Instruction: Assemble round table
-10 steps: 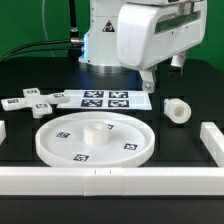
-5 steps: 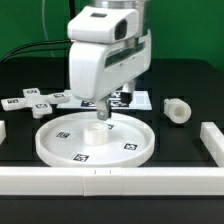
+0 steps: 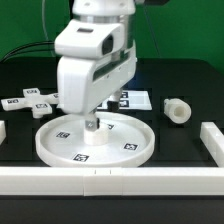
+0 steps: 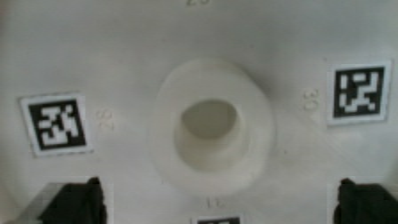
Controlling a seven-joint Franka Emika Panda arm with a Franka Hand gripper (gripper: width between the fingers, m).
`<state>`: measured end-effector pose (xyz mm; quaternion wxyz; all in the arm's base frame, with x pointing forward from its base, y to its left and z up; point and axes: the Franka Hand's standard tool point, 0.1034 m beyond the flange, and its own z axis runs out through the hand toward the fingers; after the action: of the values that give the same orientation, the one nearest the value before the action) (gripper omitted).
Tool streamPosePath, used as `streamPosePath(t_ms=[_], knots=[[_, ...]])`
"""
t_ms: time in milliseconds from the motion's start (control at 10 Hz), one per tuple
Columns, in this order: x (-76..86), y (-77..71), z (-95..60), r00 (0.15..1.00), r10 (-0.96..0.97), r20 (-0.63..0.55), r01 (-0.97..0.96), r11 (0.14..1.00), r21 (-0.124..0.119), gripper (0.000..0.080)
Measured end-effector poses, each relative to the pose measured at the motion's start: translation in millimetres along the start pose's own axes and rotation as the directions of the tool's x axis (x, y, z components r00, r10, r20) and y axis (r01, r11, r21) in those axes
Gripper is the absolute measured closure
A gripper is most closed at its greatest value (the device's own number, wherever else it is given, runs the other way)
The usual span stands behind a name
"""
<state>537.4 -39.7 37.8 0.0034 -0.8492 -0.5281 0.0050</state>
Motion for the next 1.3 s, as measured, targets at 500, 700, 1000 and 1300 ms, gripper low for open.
streamPosePath(t_ms=[500, 700, 1000, 1300], knots=[[-6.2, 4.2, 22.8, 1.000, 0.013, 0.002, -0.013, 1.000, 0.017, 0.0150], [-6.3, 4.1, 23.0, 1.000, 0.014, 0.001, -0.014, 1.000, 0.016, 0.0161], [-6.5, 4.1, 23.0, 1.000, 0.014, 0.001, -0.014, 1.000, 0.016, 0.0394], [-6.5, 4.1, 23.0, 1.000, 0.014, 0.001, -0.014, 1.000, 0.016, 0.0394]])
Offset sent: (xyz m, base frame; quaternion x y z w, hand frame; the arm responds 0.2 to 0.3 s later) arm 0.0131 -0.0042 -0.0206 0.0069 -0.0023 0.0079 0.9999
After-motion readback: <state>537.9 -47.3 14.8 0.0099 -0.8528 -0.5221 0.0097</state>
